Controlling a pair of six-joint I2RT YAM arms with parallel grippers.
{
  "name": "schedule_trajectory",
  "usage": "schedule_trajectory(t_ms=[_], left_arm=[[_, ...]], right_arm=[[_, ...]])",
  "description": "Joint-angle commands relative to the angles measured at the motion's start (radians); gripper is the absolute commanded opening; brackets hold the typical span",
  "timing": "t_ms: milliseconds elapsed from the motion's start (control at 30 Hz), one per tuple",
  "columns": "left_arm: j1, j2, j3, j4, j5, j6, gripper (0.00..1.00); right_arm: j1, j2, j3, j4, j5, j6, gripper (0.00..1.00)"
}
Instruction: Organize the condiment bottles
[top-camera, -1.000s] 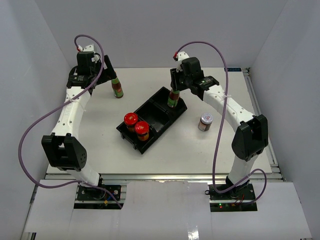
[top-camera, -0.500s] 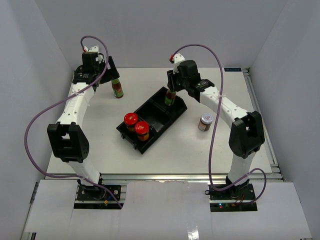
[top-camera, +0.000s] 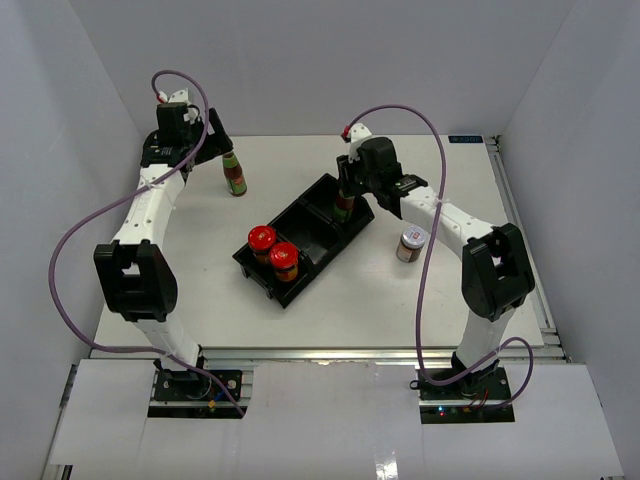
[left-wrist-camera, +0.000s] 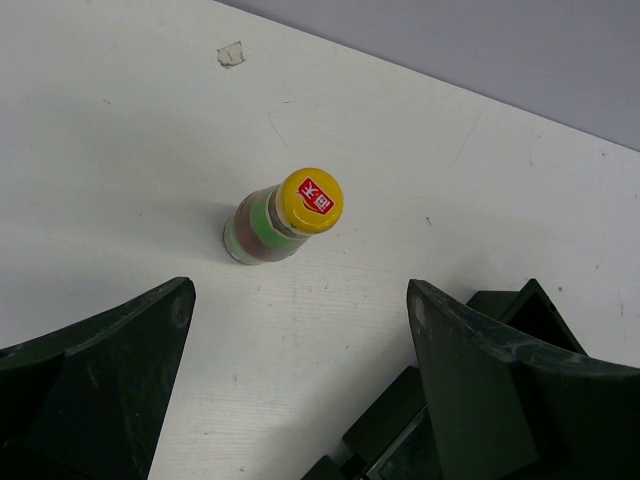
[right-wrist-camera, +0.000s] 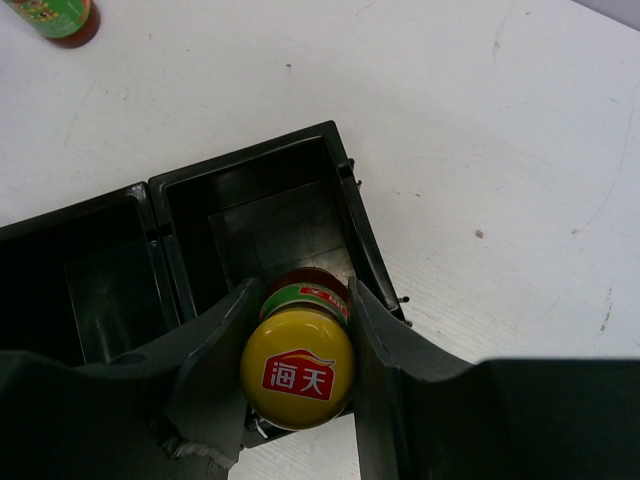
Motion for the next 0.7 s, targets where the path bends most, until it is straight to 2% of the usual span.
schedule_trajectory(t_ms=[0, 100, 167, 333, 500, 667], left_arm=[[0.0, 0.037, 0.024, 0.054, 0.014, -0.003, 0.98], [0.001, 0.058, 0.022, 0.073, 0.012, 0.018, 0.98], [0.001, 0.069, 0.022, 0.084, 0.022, 0.028, 0.98], [0.001, 0.088, 0.03, 0.096, 0.039, 0.036, 0.98], [0.001, 0.09, 0.029, 0.093, 0.037, 0.038, 0.98], [0.001, 0.091, 0.037, 0.092, 0.059, 0.047, 0.98]], right_arm=[[-0.003, -0.048, -0.022, 0.131, 0.02, -0.01, 0.15], [-0.004, -0.051, -0.03, 0.149, 0.026, -0.01, 0.37], [-0.004, -0.046, -0.019, 0.145, 0.027, -0.019, 0.47], [-0.004, -0.034, 0.008, 0.122, 0.031, -0.042, 0.52], [-0.004, -0.005, 0.074, 0.053, 0.037, -0.048, 0.5], [-0.004, 0.01, 0.118, -0.017, 0.035, -0.046, 0.63]])
